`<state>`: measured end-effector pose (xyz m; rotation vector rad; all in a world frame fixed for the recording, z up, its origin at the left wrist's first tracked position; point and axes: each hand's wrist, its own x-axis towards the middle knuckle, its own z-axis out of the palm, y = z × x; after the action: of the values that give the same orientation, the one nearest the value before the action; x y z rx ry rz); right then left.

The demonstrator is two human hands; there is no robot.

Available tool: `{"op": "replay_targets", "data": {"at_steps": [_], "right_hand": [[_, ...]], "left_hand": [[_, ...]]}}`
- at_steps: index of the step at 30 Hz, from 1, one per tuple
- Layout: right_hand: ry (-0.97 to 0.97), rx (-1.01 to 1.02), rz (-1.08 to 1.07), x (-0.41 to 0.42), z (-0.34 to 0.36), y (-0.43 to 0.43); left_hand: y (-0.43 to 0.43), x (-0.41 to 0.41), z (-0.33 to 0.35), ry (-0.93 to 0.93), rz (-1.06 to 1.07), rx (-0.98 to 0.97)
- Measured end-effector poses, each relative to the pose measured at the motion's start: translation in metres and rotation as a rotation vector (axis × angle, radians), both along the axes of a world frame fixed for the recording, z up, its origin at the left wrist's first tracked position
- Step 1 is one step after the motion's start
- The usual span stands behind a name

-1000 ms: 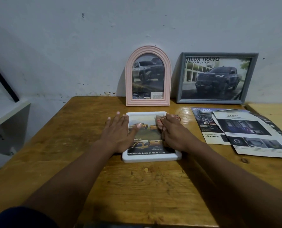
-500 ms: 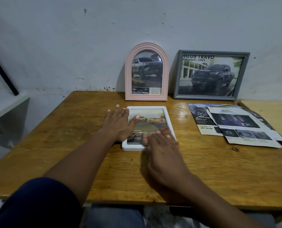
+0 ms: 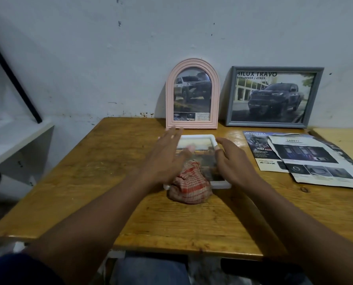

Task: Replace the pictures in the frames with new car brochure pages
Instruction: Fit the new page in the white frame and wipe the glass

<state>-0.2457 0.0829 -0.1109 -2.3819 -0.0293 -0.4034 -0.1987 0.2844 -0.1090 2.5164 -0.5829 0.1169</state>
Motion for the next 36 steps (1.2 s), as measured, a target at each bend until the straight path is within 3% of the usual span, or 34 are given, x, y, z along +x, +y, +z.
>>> {"op": "replay_targets", "data": {"at_steps": [4, 6, 9, 16, 25, 36], "right_hand": [[0.062, -0.165, 0.042, 0.015, -0.030, 0.000], [0.108, -0.215, 0.022, 0.016, -0.033, -0.001], [0.138, -0.253, 0.042, 0.016, -0.032, -0.002], [0.161, -0.269, 0.126, 0.020, -0.034, -0.004], [0.139, -0.315, 0.100, 0.018, -0.038, -0.002], [0.152, -0.368, 0.108, 0.016, -0.032, 0.001]], "left_hand": [[-0.010, -0.048, -0.005, -0.107, -0.258, 0.330], [-0.001, -0.050, -0.013, -0.184, -0.288, 0.409], [0.024, -0.048, -0.021, -0.197, -0.210, 0.341], [0.031, -0.021, -0.031, 0.017, 0.020, 0.163], [0.000, 0.084, -0.018, 0.192, 0.170, 0.327], [-0.067, 0.121, -0.002, 0.092, -0.009, 0.525]]}}
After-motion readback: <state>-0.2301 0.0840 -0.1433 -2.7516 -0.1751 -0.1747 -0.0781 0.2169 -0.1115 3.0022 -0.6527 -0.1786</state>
